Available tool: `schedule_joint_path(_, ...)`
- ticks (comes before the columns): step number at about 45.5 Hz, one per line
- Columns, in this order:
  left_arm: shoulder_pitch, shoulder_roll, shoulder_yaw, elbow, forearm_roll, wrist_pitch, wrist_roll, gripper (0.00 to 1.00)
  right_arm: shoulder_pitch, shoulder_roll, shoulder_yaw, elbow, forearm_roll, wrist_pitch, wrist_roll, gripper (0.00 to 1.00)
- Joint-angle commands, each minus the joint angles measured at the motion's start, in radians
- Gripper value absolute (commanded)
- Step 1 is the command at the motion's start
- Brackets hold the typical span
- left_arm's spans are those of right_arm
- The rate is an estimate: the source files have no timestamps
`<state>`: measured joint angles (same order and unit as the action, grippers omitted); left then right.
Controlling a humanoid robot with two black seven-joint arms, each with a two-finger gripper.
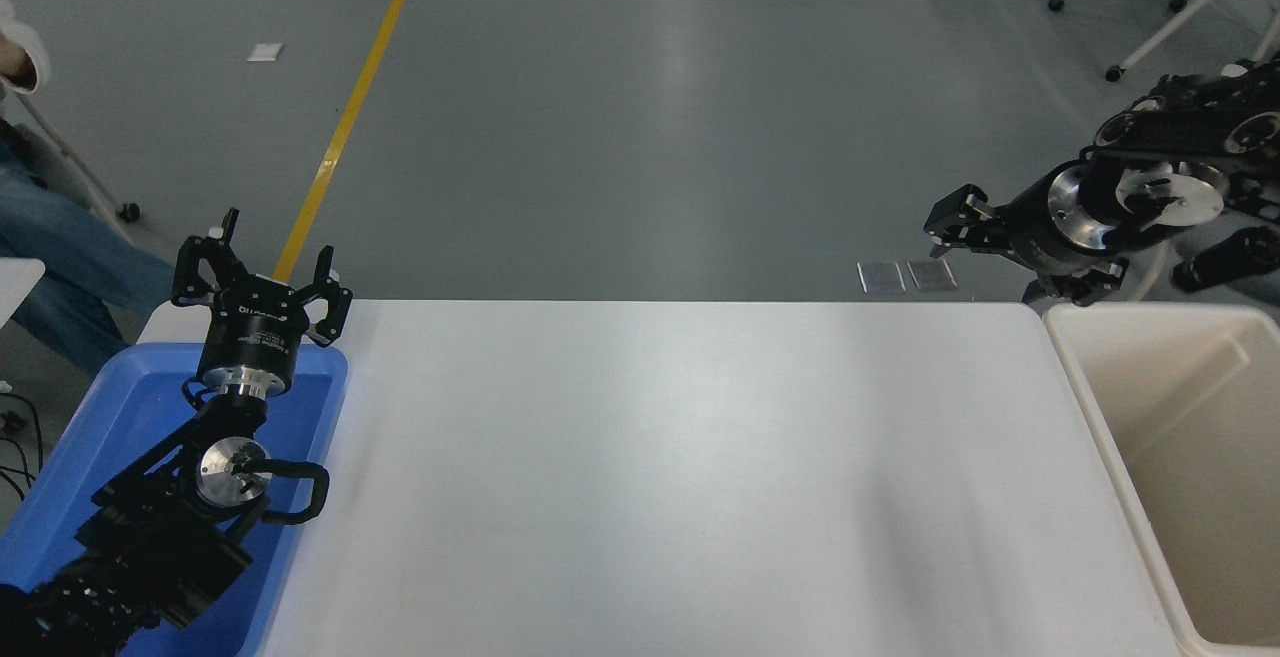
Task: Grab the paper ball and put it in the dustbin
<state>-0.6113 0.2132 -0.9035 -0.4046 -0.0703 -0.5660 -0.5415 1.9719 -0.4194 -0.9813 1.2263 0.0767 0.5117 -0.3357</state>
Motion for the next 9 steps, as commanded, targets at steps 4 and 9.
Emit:
schedule_joint_path(4,0.001,0.0,0.0,0.001,0.0,0.0,0.0,0.99,0.182,-0.004,-0.004,0.183,-0.051,0.165,0.0,1.0)
schedule_joint_path(9,0.001,0.0,0.0,0.001,0.0,0.0,0.0,0.99,0.199,-0.007,0.024,0.188,-0.051,0.191,0.0,1.0)
